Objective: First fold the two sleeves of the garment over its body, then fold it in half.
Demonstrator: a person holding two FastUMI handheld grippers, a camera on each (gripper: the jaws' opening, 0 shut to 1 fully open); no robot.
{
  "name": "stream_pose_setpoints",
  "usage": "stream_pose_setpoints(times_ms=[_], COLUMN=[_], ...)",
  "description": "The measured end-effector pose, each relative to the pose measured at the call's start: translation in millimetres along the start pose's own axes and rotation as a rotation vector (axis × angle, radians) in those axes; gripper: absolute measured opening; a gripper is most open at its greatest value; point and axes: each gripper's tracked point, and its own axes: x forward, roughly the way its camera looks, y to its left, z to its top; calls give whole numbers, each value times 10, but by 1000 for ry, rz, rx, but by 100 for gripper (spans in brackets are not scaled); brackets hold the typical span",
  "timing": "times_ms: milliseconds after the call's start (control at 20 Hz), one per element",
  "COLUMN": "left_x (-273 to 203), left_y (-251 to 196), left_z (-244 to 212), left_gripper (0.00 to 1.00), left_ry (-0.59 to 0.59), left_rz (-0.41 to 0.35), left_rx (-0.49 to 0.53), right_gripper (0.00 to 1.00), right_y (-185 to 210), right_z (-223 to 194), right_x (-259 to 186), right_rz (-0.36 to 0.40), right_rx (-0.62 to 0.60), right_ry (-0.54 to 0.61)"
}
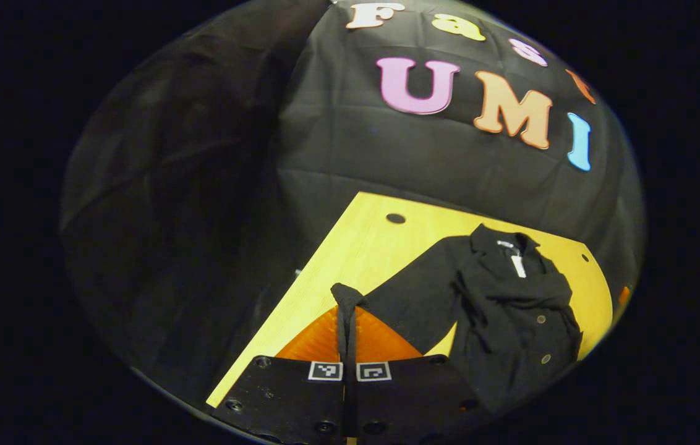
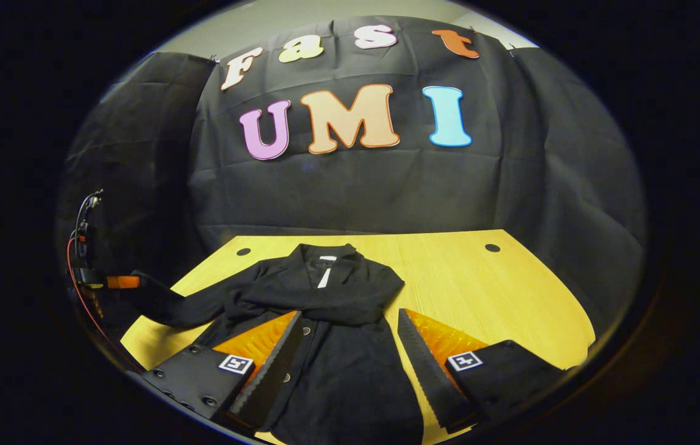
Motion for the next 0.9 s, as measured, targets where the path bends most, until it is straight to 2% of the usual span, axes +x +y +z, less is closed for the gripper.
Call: stream_pose_setpoints(times_ms=[150,250,450,500,550,700,900], left_x=[29,44,115,151,176,268,365], left_y=[-347,-620,-1046,-1165,-1278,-1669,-2173], left_z=[292,482,866,933,960,975,924], left_gripper=[0,0,0,0,0,0,0], left_ry=[-60,-102,-178,-186,-184,-172,-153], left_rz=[-46,-108,-196,-217,-242,-308,-396], left_rx=[33,49,151,175,199,264,298], right_gripper=[98,98,98,94,100,98,98], right_y=[-101,-132,-95,-102,-101,-140,-305], right_z=[38,85,194,200,183,209,121], right_x=[-42,-31,13,29,39,29,-19], right_rz=[11,10,1,-4,-6,-21,-62], right_rx=[-7,-12,3,-4,-5,8,37], right_ry=[-23,-30,-51,-47,-38,-40,-27])
